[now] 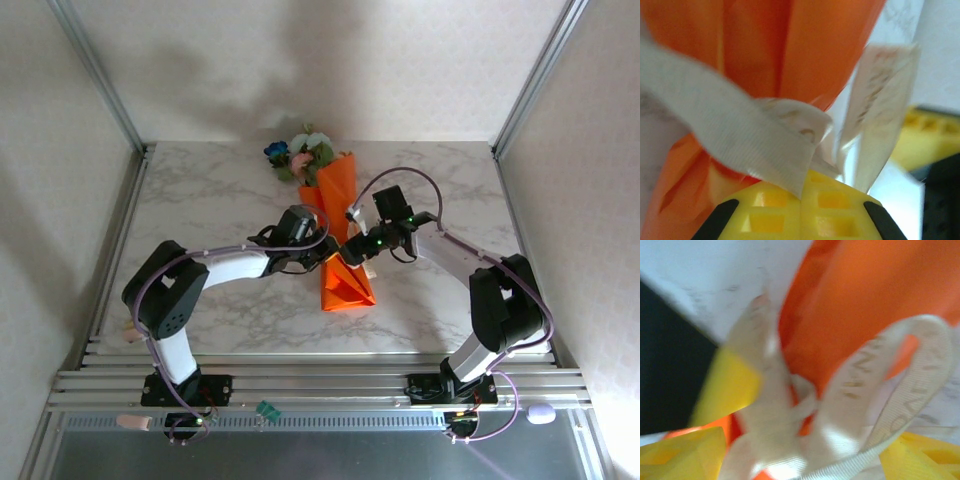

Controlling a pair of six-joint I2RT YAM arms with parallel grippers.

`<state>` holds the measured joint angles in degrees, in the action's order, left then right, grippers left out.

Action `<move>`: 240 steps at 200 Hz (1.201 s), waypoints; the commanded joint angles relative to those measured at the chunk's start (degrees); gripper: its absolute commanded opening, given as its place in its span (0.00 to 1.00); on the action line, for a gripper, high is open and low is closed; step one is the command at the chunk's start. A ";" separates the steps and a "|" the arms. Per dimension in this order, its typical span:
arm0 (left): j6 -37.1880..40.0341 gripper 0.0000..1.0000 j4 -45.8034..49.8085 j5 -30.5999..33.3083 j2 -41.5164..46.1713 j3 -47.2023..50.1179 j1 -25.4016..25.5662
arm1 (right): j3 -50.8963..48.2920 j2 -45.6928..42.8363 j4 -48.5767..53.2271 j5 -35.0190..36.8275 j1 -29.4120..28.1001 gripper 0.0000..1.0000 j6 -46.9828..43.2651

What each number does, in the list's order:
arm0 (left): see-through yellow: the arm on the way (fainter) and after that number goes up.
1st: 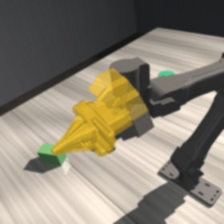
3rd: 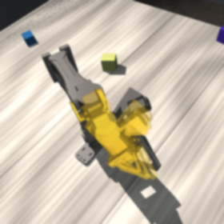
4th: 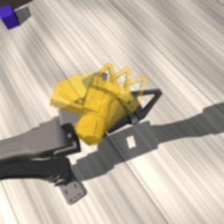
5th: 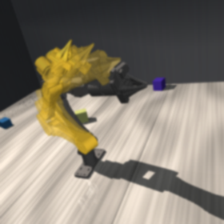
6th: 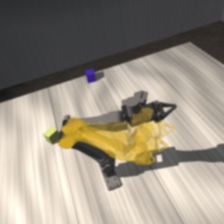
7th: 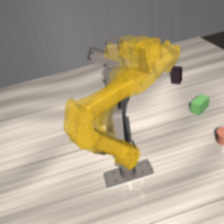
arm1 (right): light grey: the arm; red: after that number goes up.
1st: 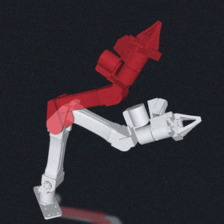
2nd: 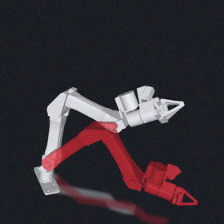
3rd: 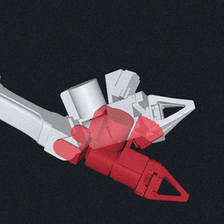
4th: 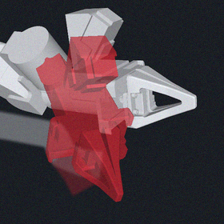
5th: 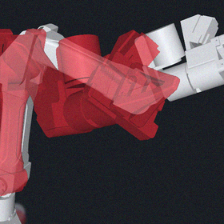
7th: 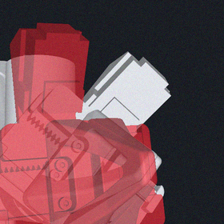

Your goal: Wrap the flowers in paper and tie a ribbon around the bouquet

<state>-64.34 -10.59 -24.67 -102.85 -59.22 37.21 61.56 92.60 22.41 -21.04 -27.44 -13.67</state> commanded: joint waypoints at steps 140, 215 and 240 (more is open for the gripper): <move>1.33 0.00 -1.47 -0.59 -2.53 -7.09 -1.00 | -10.79 -10.37 -14.78 0.69 10.84 0.83 18.73; 2.02 0.00 0.67 0.58 -1.99 -7.74 -0.65 | -5.48 0.73 -6.33 4.90 14.16 0.59 29.72; 2.54 0.00 1.61 0.57 -2.23 -8.19 -0.56 | -0.37 4.75 -1.06 10.13 11.06 0.63 26.32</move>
<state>-63.18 -10.39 -24.64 -104.51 -65.21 36.27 55.94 94.74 15.66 -16.78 -13.63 14.13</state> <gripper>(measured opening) 0.013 0.609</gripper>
